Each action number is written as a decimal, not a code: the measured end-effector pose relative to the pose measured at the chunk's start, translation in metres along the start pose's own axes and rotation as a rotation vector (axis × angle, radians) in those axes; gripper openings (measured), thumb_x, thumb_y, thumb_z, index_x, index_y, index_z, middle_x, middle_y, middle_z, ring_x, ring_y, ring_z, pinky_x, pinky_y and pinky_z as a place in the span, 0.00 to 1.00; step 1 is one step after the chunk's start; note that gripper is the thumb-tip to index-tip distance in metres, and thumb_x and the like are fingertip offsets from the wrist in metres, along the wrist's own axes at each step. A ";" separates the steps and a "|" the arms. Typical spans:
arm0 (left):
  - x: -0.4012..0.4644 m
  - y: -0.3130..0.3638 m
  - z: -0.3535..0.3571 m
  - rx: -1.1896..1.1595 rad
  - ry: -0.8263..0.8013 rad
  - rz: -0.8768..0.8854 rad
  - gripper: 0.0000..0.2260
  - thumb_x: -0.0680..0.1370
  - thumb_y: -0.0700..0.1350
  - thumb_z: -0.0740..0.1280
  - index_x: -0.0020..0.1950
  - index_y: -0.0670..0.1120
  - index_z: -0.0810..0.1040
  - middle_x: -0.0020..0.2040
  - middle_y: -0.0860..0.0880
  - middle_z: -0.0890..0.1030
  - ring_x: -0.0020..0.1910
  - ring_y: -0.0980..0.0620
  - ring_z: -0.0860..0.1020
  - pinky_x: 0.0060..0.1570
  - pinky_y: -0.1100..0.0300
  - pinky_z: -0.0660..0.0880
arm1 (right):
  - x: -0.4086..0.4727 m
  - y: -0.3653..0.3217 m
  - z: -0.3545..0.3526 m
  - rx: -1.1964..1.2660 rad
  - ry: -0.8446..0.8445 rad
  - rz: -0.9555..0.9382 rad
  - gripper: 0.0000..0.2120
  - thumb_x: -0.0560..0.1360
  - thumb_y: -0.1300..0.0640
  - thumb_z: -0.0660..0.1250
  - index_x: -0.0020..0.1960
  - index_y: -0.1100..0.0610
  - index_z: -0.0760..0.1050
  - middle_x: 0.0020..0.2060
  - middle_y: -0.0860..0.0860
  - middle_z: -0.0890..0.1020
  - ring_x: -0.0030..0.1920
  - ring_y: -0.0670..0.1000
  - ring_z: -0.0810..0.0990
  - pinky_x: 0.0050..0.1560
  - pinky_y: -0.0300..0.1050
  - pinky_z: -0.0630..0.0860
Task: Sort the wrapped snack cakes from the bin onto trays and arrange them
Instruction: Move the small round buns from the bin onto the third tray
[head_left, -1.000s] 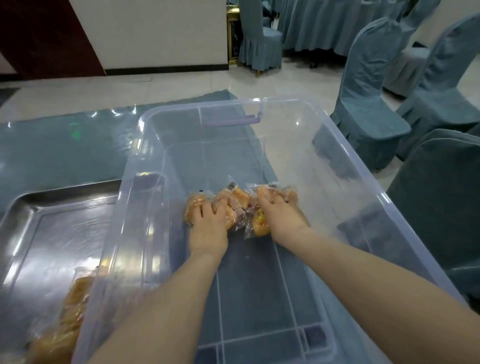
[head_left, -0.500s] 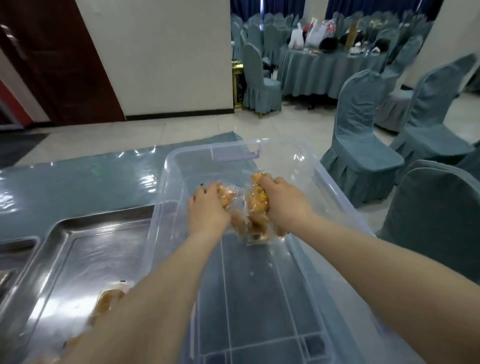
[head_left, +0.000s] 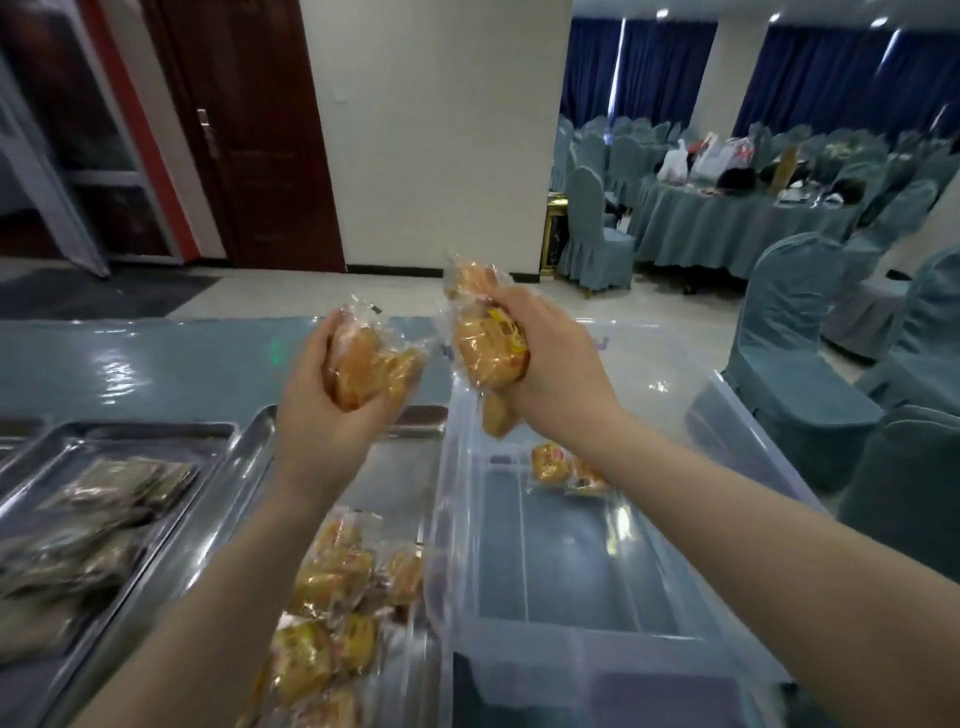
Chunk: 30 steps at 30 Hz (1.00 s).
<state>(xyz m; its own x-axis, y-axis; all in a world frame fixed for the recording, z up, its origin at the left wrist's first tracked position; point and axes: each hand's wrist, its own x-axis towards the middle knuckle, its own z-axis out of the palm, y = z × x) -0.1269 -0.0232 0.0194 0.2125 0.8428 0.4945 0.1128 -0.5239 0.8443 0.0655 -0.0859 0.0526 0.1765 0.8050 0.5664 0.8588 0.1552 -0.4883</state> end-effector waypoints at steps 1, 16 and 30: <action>-0.007 -0.005 -0.017 0.021 0.004 -0.009 0.32 0.66 0.57 0.74 0.67 0.61 0.65 0.55 0.55 0.75 0.48 0.61 0.77 0.43 0.68 0.75 | 0.001 -0.016 0.008 -0.006 -0.001 -0.044 0.30 0.70 0.59 0.72 0.64 0.39 0.64 0.49 0.50 0.76 0.46 0.50 0.75 0.43 0.41 0.70; -0.123 -0.135 -0.138 0.132 0.053 -0.441 0.40 0.65 0.36 0.71 0.67 0.68 0.63 0.62 0.56 0.75 0.59 0.53 0.75 0.55 0.47 0.76 | -0.105 -0.097 0.199 0.152 -0.476 0.179 0.31 0.71 0.59 0.69 0.67 0.39 0.63 0.59 0.49 0.75 0.57 0.53 0.75 0.52 0.43 0.72; -0.145 -0.173 -0.154 0.277 -0.381 -0.605 0.42 0.68 0.59 0.72 0.75 0.63 0.50 0.77 0.57 0.50 0.76 0.51 0.49 0.71 0.41 0.56 | -0.143 -0.053 0.237 -0.179 -0.681 0.355 0.57 0.61 0.27 0.69 0.74 0.38 0.33 0.77 0.47 0.39 0.75 0.58 0.34 0.71 0.68 0.46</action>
<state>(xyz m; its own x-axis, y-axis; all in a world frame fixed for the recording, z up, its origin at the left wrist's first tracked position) -0.3266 -0.0357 -0.1662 0.3504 0.9182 -0.1851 0.5446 -0.0389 0.8378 -0.1189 -0.0729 -0.1600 0.1709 0.9716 -0.1634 0.8810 -0.2250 -0.4162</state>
